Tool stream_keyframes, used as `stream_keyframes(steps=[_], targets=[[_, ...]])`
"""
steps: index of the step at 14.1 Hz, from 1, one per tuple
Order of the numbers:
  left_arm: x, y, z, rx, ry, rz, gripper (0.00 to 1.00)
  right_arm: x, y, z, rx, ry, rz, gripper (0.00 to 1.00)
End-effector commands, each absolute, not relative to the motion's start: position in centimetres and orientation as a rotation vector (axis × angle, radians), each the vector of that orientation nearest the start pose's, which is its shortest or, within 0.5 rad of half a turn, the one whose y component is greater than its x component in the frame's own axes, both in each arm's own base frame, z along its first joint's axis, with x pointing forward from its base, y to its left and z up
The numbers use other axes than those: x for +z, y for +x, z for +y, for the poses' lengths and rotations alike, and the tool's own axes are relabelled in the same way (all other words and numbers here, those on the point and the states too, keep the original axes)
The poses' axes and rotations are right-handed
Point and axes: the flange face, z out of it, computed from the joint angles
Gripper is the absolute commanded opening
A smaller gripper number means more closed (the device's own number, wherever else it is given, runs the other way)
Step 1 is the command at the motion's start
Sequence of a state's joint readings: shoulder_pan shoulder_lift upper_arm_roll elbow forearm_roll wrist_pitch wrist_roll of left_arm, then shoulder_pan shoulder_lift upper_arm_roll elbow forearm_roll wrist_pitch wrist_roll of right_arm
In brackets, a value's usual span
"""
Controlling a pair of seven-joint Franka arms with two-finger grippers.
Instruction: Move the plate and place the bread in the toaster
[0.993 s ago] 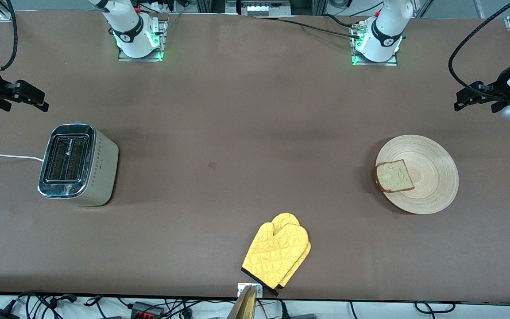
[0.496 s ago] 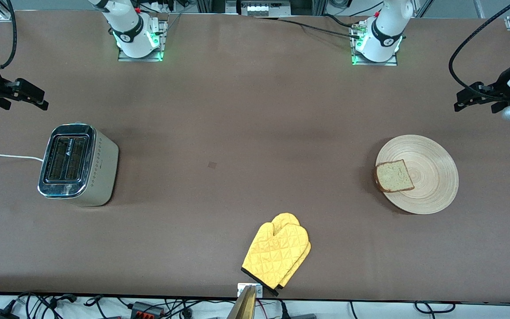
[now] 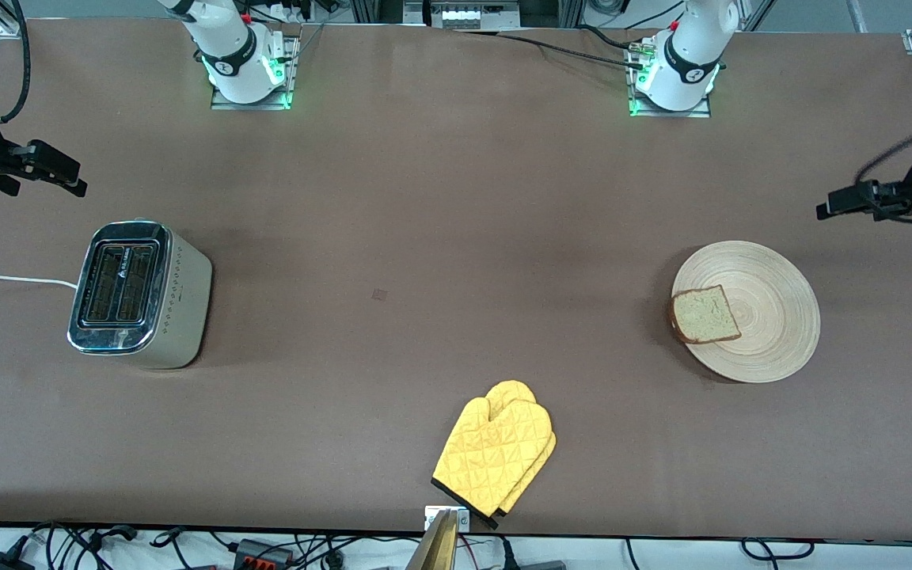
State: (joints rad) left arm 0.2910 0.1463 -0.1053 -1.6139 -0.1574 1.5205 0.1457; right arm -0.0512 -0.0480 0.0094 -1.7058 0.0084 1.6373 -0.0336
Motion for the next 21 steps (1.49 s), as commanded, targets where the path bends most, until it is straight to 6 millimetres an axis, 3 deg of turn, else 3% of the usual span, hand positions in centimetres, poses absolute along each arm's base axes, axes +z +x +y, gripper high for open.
stream_keyframes(steps=[1,6,8,10,13,18,21], targets=[[47.2,58.9,14.4,0.425,-3.497,-0.046,1.0,59.5,53.8,-2.1,0.039,-3.143,0.036,1.0],[38.0,57.8,23.6,0.486,-3.732,-0.182,1.0,59.8,53.8,-1.3,0.017,-3.146,0.014,1.0],[34.6,57.0,26.2,0.457,-3.814,-0.115,1.0,60.0,53.9,-1.2,0.005,-3.146,0.012,1.0],[32.0,57.3,26.9,0.482,-3.837,-0.079,1.0,60.0,53.9,-1.2,0.0,-3.145,0.014,1.0],[26.6,57.5,29.2,0.535,-3.874,-0.11,1.0,60.0,54.1,-1.2,-0.01,-3.142,0.015,1.0],[21.6,56.8,31.5,0.484,-3.896,-0.107,1.0,59.8,54.3,-1.5,-0.027,-3.134,0.025,1.0],[20.1,56.7,32.0,0.441,-3.893,-0.089,1.0,59.9,54.4,-1.3,-0.039,-3.134,0.018,1.0]])
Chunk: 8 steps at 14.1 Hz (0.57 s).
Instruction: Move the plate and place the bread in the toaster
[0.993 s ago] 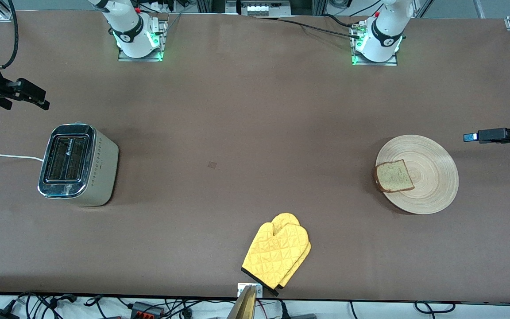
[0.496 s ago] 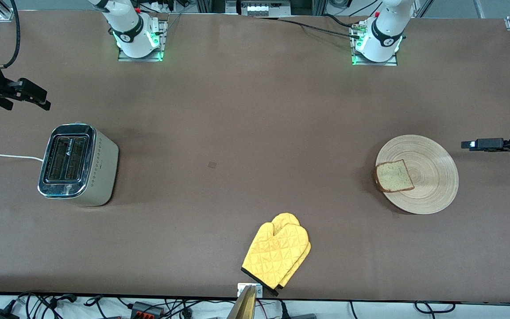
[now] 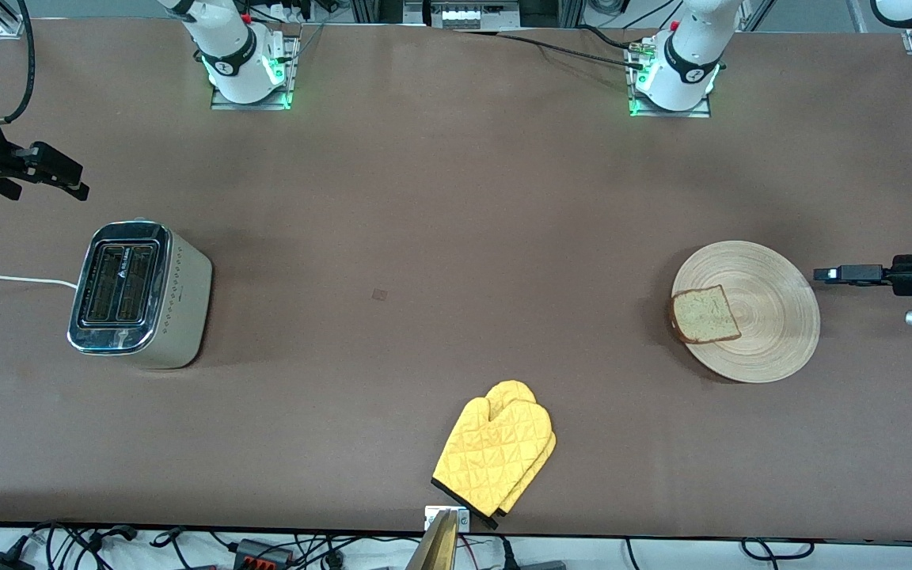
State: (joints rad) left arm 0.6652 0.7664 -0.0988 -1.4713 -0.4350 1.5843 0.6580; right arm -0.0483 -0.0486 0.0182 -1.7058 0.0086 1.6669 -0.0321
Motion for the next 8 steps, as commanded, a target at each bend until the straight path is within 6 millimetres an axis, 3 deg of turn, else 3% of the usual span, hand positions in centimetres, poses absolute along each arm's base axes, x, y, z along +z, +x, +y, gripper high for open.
stream_keyframes(steps=[1,4,8], targets=[[19.9,56.6,32.2,-0.266,2.347,0.058,1.0,60.3,54.3,-0.9,-0.048,-3.132,0.011,1.0],[18.0,56.1,32.4,-0.28,2.316,0.094,1.0,60.1,54.3,-1.0,-0.044,-3.126,0.017,1.0],[16.0,55.6,34.3,-0.213,2.352,0.178,0.98,60.1,54.4,-0.4,-0.072,-3.128,-0.002,1.0]])
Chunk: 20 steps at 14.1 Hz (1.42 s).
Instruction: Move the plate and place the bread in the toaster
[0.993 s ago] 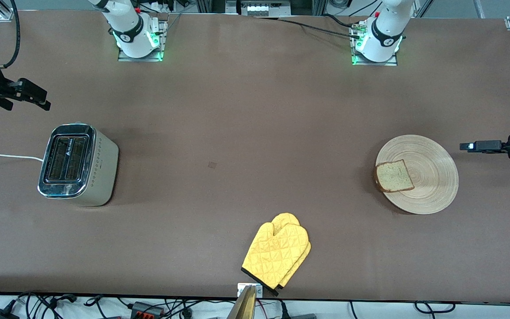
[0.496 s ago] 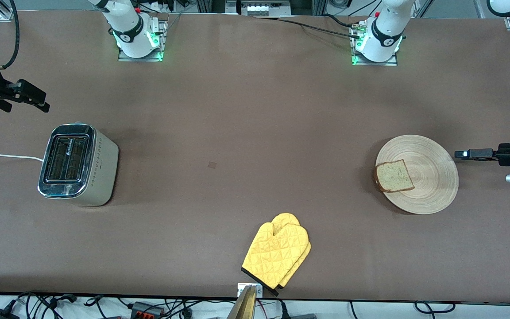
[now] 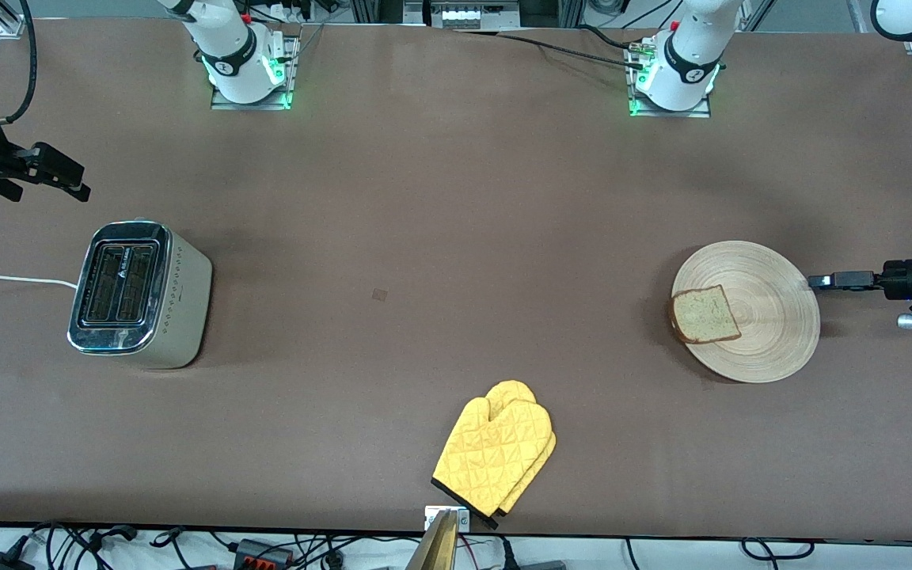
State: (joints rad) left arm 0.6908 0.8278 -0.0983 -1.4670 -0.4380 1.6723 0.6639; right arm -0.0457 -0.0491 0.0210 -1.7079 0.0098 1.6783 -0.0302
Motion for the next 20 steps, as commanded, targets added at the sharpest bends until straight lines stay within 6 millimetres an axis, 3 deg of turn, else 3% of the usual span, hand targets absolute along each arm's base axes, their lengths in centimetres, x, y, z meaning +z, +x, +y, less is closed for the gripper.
stream_keyframes(steps=[1,7,10,11,13,15,20], targets=[[16.1,55.7,34.1,-0.206,2.34,0.194,0.98,60.2,54.4,-0.1,-0.072,-3.128,-0.009,1.0],[14.4,55.0,31.8,-0.26,2.254,0.306,0.95,59.7,55.3,0.7,-0.053,-3.113,-0.041,1.0],[14.4,55.4,31.3,-0.26,2.256,0.304,0.79,59.4,55.6,2.5,-0.057,-3.113,-0.076,1.0],[14.4,55.5,31.0,-0.266,2.253,0.308,0.69,59.1,55.8,2.6,-0.066,-3.114,-0.081,1.0],[14.6,55.7,30.7,-0.283,2.246,0.329,0.47,55.9,57.1,2.4,0.038,-3.11,-0.096,1.0],[14.9,55.7,30.5,-0.279,2.233,0.312,0.25,55.6,57.2,2.6,0.047,-3.105,-0.133,1.0],[15.8,55.8,29.5,-0.279,2.122,0.282,0.09,55.4,57.3,5.4,0.038,-3.032,-0.147,1.0]])
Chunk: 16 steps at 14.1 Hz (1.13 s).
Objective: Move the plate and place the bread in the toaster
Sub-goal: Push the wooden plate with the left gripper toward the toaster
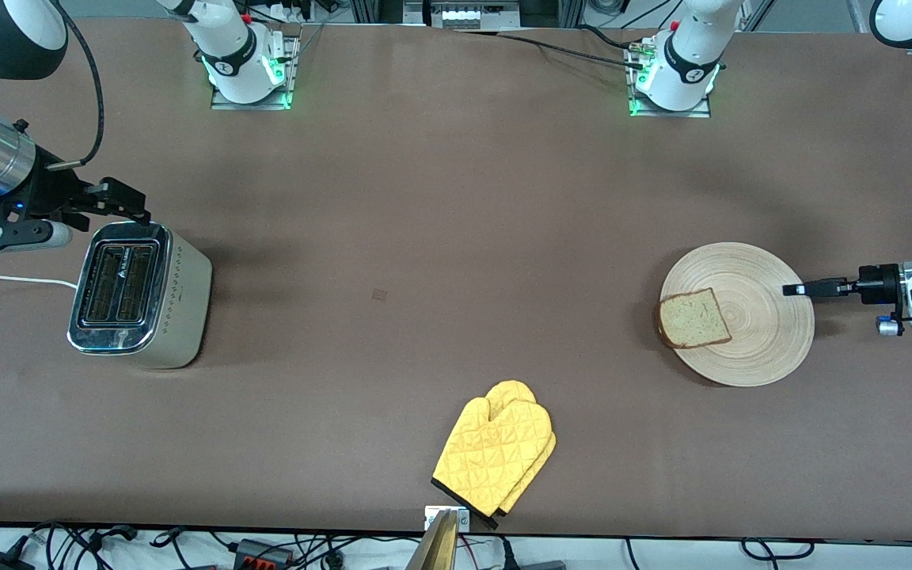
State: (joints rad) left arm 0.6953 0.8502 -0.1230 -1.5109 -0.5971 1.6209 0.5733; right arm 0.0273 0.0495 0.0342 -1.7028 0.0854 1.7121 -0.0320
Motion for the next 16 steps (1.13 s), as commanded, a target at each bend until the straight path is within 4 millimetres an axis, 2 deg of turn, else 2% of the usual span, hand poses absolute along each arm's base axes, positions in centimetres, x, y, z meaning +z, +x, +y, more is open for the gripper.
stream_keyframes(steps=[1,3,5,8,12,13,16], targets=[[16.0,56.0,29.0,-0.289,2.115,0.265,0.06,55.4,57.4,6.1,0.026,-3.03,-0.16,1.0],[16.8,56.7,27.4,-0.29,2.072,0.219,0.0,55.5,57.3,7.2,0.022,-3.029,-0.15,1.0],[17.3,57.3,26.1,-0.271,2.055,0.146,0.0,54.3,57.6,6.7,0.05,-3.028,-0.114,1.0],[18.2,58.9,22.5,-0.225,1.989,0.031,0.0,54.2,57.7,6.1,0.054,-3.029,-0.096,1.0],[20.5,61.9,15.0,-0.216,1.915,-0.084,0.01,54.0,58.0,6.2,0.061,-2.964,-0.066,1.0],[20.9,62.8,13.4,-0.2,1.919,-0.08,0.01,53.9,58.0,6.2,0.063,-2.964,-0.066,1.0],[22.0,65.4,6.7,-0.213,1.923,-0.042,0.01,53.9,58.7,6.2,0.05,-2.967,-0.059,1.0]])
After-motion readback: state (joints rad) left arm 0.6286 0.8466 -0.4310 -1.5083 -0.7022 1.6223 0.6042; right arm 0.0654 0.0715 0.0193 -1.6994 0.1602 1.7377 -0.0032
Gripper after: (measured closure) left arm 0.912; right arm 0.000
